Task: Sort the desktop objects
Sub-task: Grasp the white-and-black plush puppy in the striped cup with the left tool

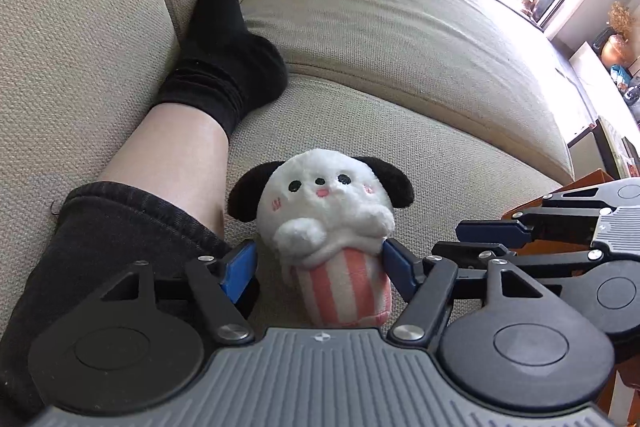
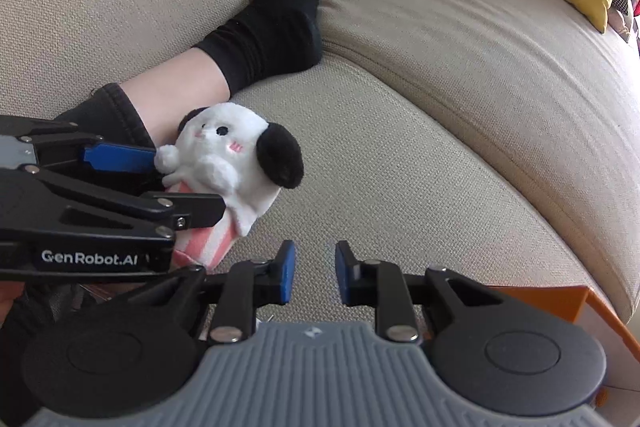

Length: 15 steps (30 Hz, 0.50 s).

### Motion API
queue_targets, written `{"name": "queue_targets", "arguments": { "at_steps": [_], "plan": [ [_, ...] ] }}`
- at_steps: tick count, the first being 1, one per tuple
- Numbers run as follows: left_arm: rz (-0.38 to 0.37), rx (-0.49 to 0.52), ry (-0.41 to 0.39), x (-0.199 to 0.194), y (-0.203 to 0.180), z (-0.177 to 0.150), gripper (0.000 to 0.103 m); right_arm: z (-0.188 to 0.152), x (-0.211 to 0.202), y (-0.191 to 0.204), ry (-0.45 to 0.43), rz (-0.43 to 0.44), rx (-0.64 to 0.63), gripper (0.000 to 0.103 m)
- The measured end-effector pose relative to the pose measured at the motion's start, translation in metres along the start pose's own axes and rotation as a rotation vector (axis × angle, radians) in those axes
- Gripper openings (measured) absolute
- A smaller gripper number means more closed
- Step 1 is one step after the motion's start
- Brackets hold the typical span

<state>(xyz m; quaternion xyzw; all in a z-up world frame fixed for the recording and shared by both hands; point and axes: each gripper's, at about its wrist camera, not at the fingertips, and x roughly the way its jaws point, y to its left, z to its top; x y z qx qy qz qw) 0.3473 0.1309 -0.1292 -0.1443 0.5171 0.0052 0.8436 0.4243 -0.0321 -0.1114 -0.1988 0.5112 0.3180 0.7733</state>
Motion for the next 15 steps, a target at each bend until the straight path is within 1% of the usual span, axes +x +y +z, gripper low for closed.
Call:
{"name": "queue_targets", "arguments": {
  "at_steps": [4, 9, 10, 11, 13, 15],
  "plan": [
    [-0.035, -0.015, 0.029, 0.01, -0.001, 0.002, 0.084, -0.001, 0.008, -0.005, 0.025, 0.035, 0.02, 0.023],
    [-0.031, -0.014, 0.031, 0.014, -0.005, 0.005, 0.084, -0.001, 0.014, 0.001, 0.027, 0.054, 0.002, 0.022],
    [-0.036, -0.012, 0.037, 0.016, -0.006, 0.006, 0.081, 0.0, 0.015, 0.003, 0.027, 0.056, 0.0, 0.022],
    [-0.044, -0.01, 0.045, 0.018, -0.006, 0.006, 0.077, 0.0, 0.015, 0.004, 0.027, 0.054, -0.004, 0.023],
    [-0.049, -0.016, 0.049, 0.02, -0.005, 0.005, 0.074, -0.003, 0.011, 0.006, 0.026, 0.043, -0.013, 0.023],
    [-0.051, -0.008, 0.043, 0.019, -0.005, 0.003, 0.07, -0.006, 0.005, 0.007, 0.021, 0.051, -0.019, 0.023]
  ]
}}
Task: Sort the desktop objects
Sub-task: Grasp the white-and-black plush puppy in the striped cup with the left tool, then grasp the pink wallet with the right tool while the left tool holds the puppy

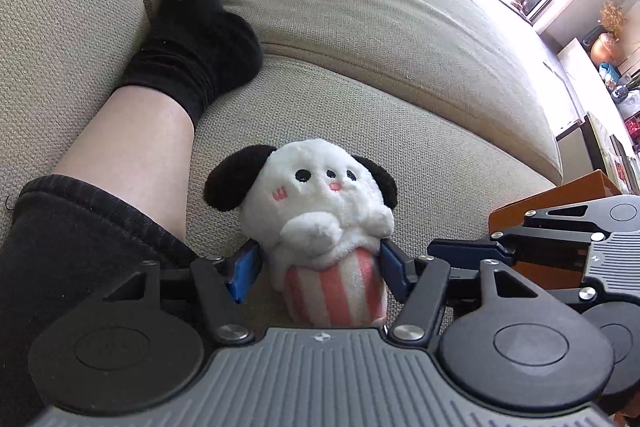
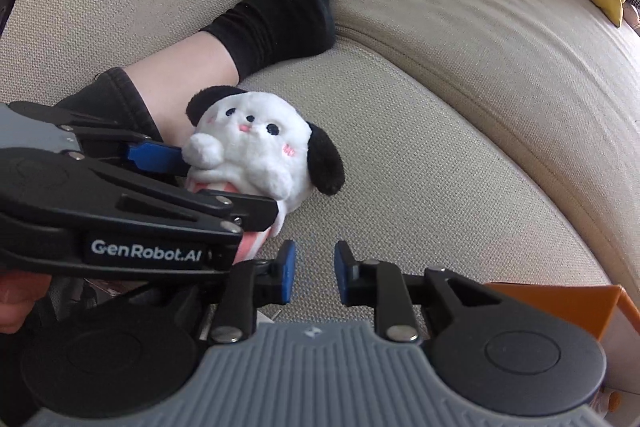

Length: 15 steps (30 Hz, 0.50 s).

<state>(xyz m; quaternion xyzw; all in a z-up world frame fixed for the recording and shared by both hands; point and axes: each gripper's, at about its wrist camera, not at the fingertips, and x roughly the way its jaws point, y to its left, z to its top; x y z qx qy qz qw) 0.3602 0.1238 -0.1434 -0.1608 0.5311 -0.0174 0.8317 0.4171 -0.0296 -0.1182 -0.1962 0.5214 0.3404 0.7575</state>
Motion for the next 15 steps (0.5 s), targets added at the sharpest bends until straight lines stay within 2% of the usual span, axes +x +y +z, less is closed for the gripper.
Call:
{"name": "queue_targets", "arguments": {
  "at_steps": [5, 9, 13, 15],
  "plan": [
    [-0.003, -0.009, -0.035, -0.013, 0.002, -0.007, 0.063, -0.007, -0.023, 0.002, -0.023, -0.01, -0.018, 0.025],
    [-0.015, -0.031, -0.083, -0.036, 0.008, -0.02, 0.063, -0.021, -0.044, 0.001, -0.018, 0.037, 0.026, 0.034],
    [-0.027, -0.027, -0.149, -0.074, 0.009, -0.042, 0.063, -0.038, -0.054, 0.007, 0.037, 0.099, 0.084, 0.054],
    [-0.035, -0.021, -0.151, -0.088, 0.008, -0.054, 0.063, -0.047, -0.05, 0.013, 0.089, 0.152, 0.119, 0.058]
  ]
}}
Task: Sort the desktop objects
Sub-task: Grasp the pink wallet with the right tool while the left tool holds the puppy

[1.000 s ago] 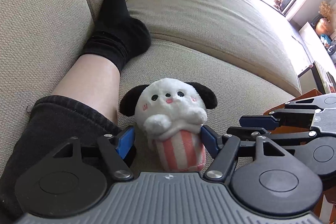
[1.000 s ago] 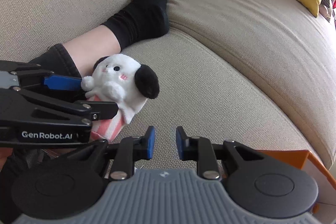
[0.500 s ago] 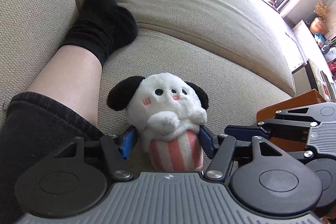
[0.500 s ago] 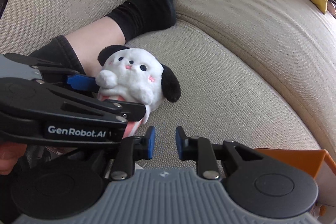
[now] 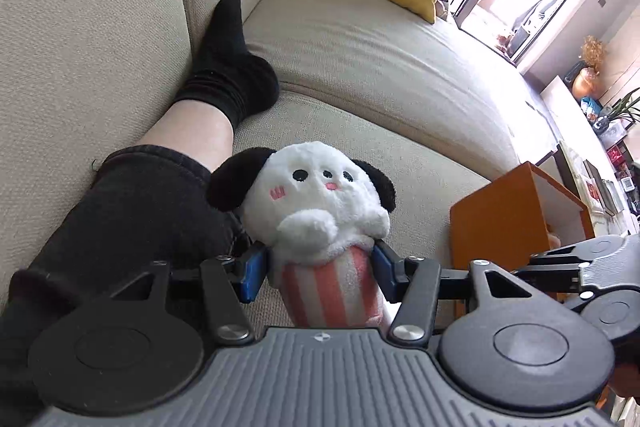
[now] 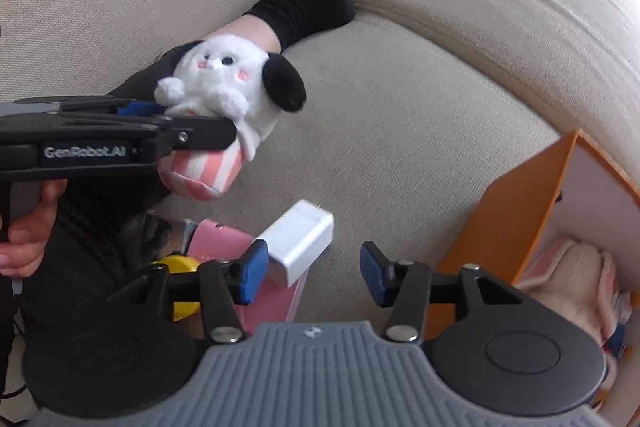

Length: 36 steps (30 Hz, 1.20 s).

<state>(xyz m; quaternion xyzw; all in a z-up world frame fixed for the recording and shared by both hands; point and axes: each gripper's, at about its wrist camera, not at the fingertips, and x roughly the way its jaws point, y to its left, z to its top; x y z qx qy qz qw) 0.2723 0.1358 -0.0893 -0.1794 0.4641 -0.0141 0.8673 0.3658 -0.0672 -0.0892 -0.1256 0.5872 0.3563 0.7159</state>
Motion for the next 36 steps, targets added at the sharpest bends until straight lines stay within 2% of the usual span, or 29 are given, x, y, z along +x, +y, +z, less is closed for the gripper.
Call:
{"name": "queue_targets", "arguments": {
  "at_steps": [1, 3, 9, 12, 13, 18, 21, 23, 26, 28, 31, 34, 36],
  "plan": [
    [-0.002, 0.003, 0.0, -0.007, 0.0, -0.006, 0.063, -0.003, 0.004, 0.002, 0.021, 0.022, 0.013, 0.064],
    [0.003, 0.005, -0.006, -0.018, -0.001, -0.018, 0.063, -0.006, 0.018, 0.008, 0.06, 0.033, 0.036, 0.068],
    [0.072, 0.014, -0.034, -0.04, -0.003, -0.049, 0.063, -0.006, 0.058, 0.008, 0.146, 0.044, 0.137, 0.068],
    [0.083, -0.002, -0.029, -0.041, 0.001, -0.057, 0.064, -0.009, 0.071, 0.002, 0.172, 0.071, 0.197, 0.068],
    [0.085, -0.007, -0.026, -0.04, 0.002, -0.059, 0.064, -0.009, 0.073, 0.001, 0.169, 0.079, 0.214, 0.071],
    [0.09, -0.02, -0.031, -0.035, 0.006, -0.07, 0.064, -0.011, 0.076, 0.002, 0.13, 0.064, 0.302, 0.074],
    [0.082, -0.033, -0.044, -0.038, 0.007, -0.072, 0.064, -0.01, 0.077, 0.007, 0.114, 0.052, 0.305, 0.074],
    [0.072, -0.045, -0.05, -0.04, 0.009, -0.072, 0.064, -0.011, 0.074, 0.011, 0.105, 0.036, 0.286, 0.071],
    [0.063, -0.047, -0.056, -0.042, 0.009, -0.075, 0.064, -0.014, 0.062, 0.013, 0.08, 0.021, 0.276, 0.055],
    [0.064, -0.041, -0.057, -0.042, 0.008, -0.076, 0.064, -0.015, 0.051, 0.012, 0.064, 0.027, 0.28, 0.04],
    [0.061, -0.038, -0.059, -0.044, 0.007, -0.079, 0.064, -0.017, 0.032, 0.013, 0.026, 0.045, 0.257, 0.029],
    [0.058, -0.038, -0.061, -0.045, 0.006, -0.08, 0.064, -0.018, 0.011, 0.026, -0.028, 0.086, 0.236, 0.021],
    [0.058, -0.037, -0.063, -0.046, 0.006, -0.08, 0.064, -0.023, 0.001, 0.032, -0.054, 0.156, 0.232, 0.019]
  ]
}}
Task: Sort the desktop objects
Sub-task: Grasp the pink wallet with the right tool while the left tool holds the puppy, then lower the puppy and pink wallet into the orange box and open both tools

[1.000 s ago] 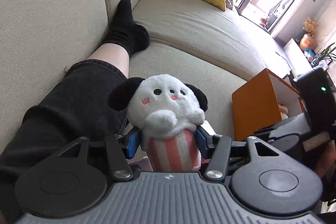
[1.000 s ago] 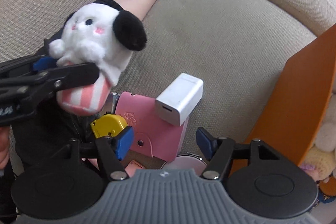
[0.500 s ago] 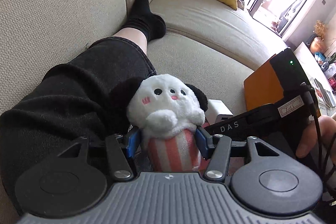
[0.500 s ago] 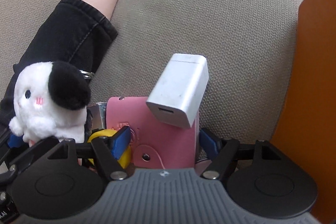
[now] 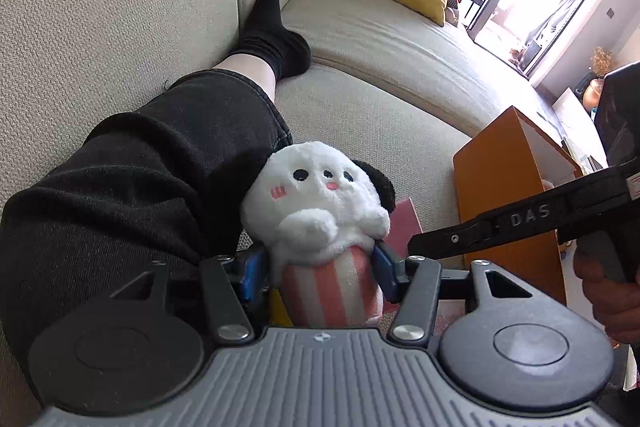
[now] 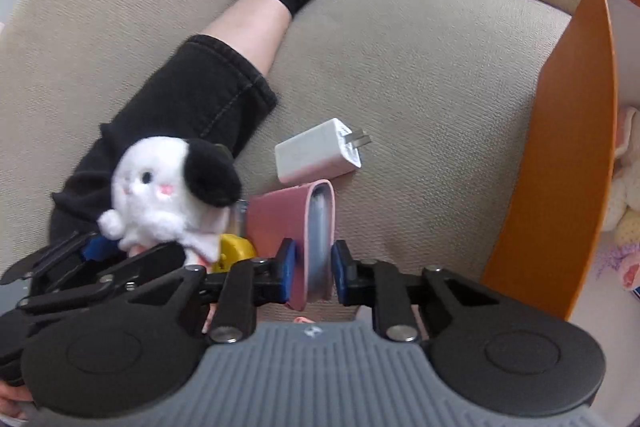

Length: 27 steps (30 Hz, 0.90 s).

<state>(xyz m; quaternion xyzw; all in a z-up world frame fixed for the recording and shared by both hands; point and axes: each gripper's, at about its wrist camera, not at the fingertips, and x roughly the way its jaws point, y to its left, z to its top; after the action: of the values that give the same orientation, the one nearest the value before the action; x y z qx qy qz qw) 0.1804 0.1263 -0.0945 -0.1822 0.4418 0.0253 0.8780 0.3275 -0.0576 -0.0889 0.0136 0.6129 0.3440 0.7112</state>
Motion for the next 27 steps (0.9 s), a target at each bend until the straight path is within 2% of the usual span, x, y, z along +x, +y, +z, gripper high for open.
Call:
{"name": "queue_targets", "arguments": {
  "at_steps": [2, 5, 9, 16, 19, 27],
  "plan": [
    [0.001, 0.0, -0.002, -0.001, 0.0, -0.001, 0.064, -0.001, -0.005, 0.009, -0.007, 0.034, -0.041, 0.019],
    [0.008, -0.001, -0.007, -0.003, -0.001, -0.003, 0.064, -0.003, 0.003, 0.019, -0.013, -0.003, -0.106, 0.019],
    [0.013, -0.004, -0.015, -0.008, 0.001, -0.005, 0.064, -0.002, 0.01, 0.022, -0.022, 0.0, -0.112, 0.018],
    [0.001, 0.007, -0.039, -0.015, -0.007, -0.004, 0.064, -0.012, -0.013, 0.02, -0.081, -0.024, -0.158, 0.016],
    [-0.016, 0.028, -0.059, -0.025, -0.018, -0.002, 0.064, -0.014, -0.033, 0.019, -0.127, -0.038, -0.171, 0.016],
    [-0.121, 0.143, -0.116, -0.05, -0.073, 0.017, 0.064, -0.032, -0.14, -0.006, -0.322, -0.082, -0.145, 0.016]
  ]
}}
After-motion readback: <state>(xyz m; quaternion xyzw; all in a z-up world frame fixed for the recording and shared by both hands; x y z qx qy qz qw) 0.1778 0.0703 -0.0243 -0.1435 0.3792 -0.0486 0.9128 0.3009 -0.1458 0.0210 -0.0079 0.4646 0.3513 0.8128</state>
